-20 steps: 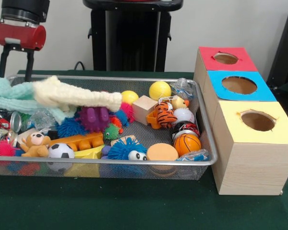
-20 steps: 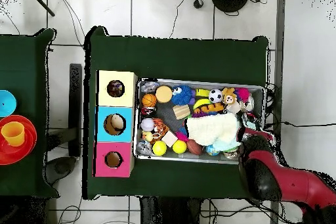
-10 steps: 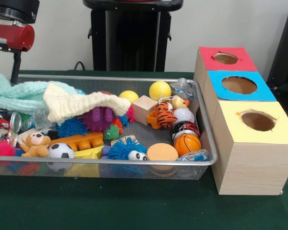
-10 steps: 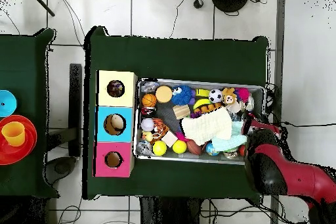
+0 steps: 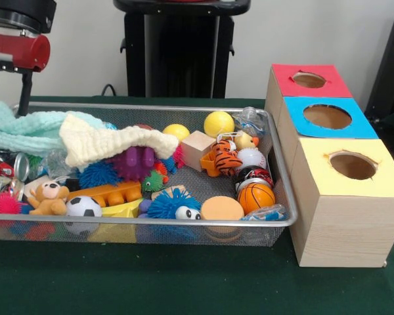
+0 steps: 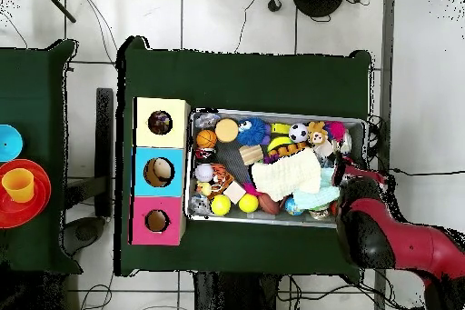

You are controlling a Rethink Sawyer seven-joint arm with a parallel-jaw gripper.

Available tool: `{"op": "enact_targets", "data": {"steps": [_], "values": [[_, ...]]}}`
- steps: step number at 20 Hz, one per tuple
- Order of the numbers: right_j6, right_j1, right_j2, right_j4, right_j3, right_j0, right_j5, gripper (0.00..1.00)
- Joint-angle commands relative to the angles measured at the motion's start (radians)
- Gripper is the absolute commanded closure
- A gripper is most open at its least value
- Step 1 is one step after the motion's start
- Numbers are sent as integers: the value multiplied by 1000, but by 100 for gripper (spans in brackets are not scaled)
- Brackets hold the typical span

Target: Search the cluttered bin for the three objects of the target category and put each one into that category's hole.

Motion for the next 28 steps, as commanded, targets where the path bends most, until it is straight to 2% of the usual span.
{"op": "enact_targets", "data": {"steps": [1,5,11,19,24,28], "values": [[48,85,48,-76,-49,24,-53,0],[38,144,70,-101,-83,13,-66,0],[27,256,93,-163,-175,2,-85,0],[29,351,37,-195,-282,31,-119,0],[32,375,-45,-172,-297,71,-170,0],[31,428,-82,-175,-319,74,-193,0]]}}
